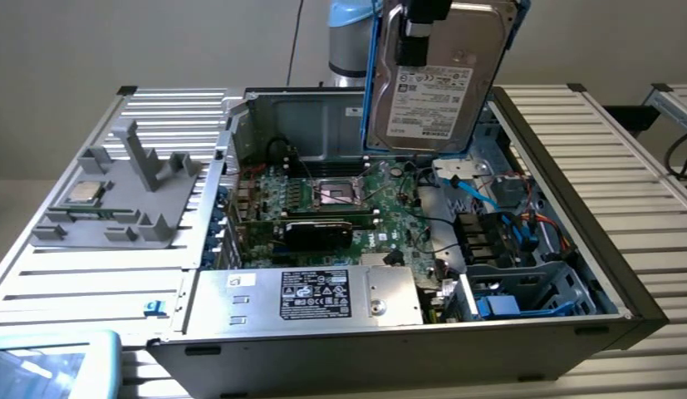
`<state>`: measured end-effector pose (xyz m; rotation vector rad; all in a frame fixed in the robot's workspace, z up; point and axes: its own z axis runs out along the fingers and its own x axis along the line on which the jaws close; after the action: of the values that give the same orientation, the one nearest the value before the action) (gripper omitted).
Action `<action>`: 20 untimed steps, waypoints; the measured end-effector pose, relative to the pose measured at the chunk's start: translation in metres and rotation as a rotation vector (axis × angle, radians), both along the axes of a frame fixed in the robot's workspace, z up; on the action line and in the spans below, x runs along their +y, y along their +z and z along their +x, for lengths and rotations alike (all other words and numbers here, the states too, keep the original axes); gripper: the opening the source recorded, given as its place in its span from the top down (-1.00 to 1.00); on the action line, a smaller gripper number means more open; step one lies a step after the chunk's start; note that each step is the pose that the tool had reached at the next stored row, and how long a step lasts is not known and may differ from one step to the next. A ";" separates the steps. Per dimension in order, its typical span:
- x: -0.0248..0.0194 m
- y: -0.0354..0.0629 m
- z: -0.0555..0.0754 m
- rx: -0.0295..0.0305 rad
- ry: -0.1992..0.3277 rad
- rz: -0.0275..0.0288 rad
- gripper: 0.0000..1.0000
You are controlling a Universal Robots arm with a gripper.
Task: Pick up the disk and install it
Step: 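Pick up the disk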
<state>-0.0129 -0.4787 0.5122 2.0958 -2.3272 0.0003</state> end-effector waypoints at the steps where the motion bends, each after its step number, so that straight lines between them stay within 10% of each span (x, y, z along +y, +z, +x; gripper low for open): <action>1: -0.0006 0.0001 0.002 -0.0003 0.000 -0.0020 0.25; 7: -0.0088 0.0003 0.007 -0.0037 0.000 -0.0382 0.25; 20: -0.0390 0.0041 0.036 -0.0082 0.000 -0.0383 0.25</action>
<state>0.0233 -0.5176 0.5163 2.0821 -2.3127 0.0531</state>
